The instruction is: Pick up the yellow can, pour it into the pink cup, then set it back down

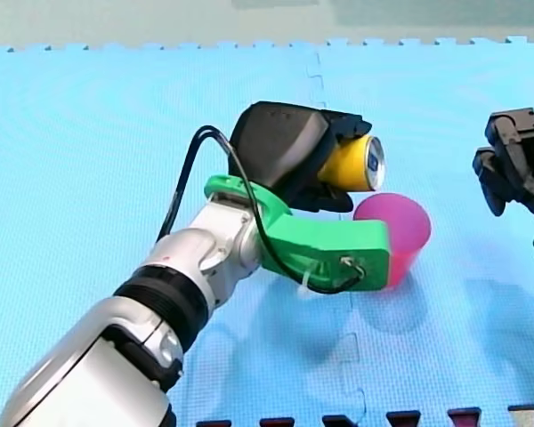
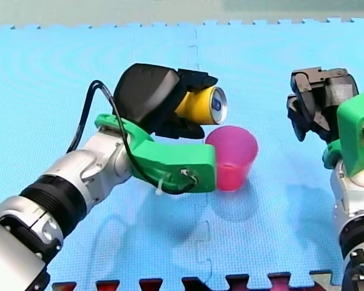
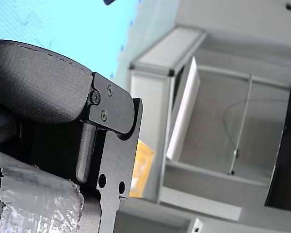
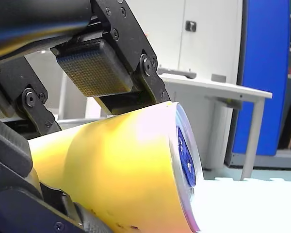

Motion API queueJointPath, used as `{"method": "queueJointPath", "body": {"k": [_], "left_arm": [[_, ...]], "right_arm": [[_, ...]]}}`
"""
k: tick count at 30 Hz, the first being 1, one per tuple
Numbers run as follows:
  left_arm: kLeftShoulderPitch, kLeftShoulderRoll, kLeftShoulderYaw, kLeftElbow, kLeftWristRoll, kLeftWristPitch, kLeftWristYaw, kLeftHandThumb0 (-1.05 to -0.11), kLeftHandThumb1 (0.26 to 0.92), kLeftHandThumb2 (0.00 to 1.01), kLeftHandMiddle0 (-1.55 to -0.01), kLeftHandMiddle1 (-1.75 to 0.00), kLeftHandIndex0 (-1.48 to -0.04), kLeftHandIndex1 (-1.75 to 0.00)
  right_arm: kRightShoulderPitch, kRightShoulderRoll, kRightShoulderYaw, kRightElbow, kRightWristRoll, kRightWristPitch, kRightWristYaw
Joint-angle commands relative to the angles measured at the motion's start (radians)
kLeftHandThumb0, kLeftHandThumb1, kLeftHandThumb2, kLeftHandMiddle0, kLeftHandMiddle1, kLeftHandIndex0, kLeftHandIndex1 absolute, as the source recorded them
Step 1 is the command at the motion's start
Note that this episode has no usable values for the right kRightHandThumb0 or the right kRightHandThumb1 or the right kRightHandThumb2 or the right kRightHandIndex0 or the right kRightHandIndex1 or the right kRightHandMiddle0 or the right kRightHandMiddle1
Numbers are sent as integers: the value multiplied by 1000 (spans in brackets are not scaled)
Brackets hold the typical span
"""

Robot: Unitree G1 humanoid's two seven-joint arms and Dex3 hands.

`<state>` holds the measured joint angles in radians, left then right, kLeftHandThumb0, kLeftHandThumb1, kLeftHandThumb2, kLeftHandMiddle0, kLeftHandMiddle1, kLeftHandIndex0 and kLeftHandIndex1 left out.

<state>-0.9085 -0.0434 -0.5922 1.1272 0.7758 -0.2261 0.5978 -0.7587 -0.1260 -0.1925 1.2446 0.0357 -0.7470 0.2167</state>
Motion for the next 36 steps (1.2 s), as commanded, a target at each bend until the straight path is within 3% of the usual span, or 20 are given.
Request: {"method": "queueJointPath", "body": {"k": [1, 5, 12, 19, 20, 22, 23, 28, 32, 34, 36], "left_arm": [[-12, 5, -6, -9, 5, 8, 0, -391, 850, 3, -1265, -35, -1108, 0], [-13, 6, -13, -10, 10, 17, 1, -392, 855, 3, -1262, -26, -1078, 0], [-10, 4, -24, -11, 17, 22, 9, -400, 866, 4, -1320, -48, -1071, -5], [0, 8, -30, -34, 23, 15, 7, -406, 876, 4, -1390, -103, -1130, -25], [2, 10, -30, -40, 22, 11, 3, -406, 878, 3, -1370, -166, -1136, -19], [3, 13, -28, -48, 19, 6, -2, -409, 882, 1, -1105, -697, -1147, -5], [4, 13, -27, -52, 18, 5, -3, -410, 883, 1, -1047, -811, -1150, -3], [9, 17, -21, -89, 16, 5, -9, -413, 886, 1, -985, -953, -1180, -13], [23, 21, -21, -124, 21, 7, -4, -409, 887, 0, -1036, -741, -1187, -6], [32, 26, -21, -142, 24, 9, -6, -404, 888, 0, -1112, -408, -1189, -2], [37, 29, -23, -156, 28, 14, -6, -401, 888, 0, -1153, -250, -1190, -1]], "right_arm": [[-7, -5, -2, 1, 3, 0, 0], [-8, -6, -3, 3, 3, 1, 1], [-6, -11, 13, 3, -25, -12, -38], [-7, -13, 14, 5, -24, -6, -39], [-8, -14, 14, 5, -24, -6, -40], [-9, -15, 14, 6, -25, -4, -41], [-10, -15, 14, 6, -25, -3, -42], [-14, -15, 10, 5, -19, 1, -41], [-17, -12, 1, 5, -7, 3, -31], [-17, -11, -1, 4, -4, 3, -29], [-17, -11, -2, 4, -2, 3, -28]]}}
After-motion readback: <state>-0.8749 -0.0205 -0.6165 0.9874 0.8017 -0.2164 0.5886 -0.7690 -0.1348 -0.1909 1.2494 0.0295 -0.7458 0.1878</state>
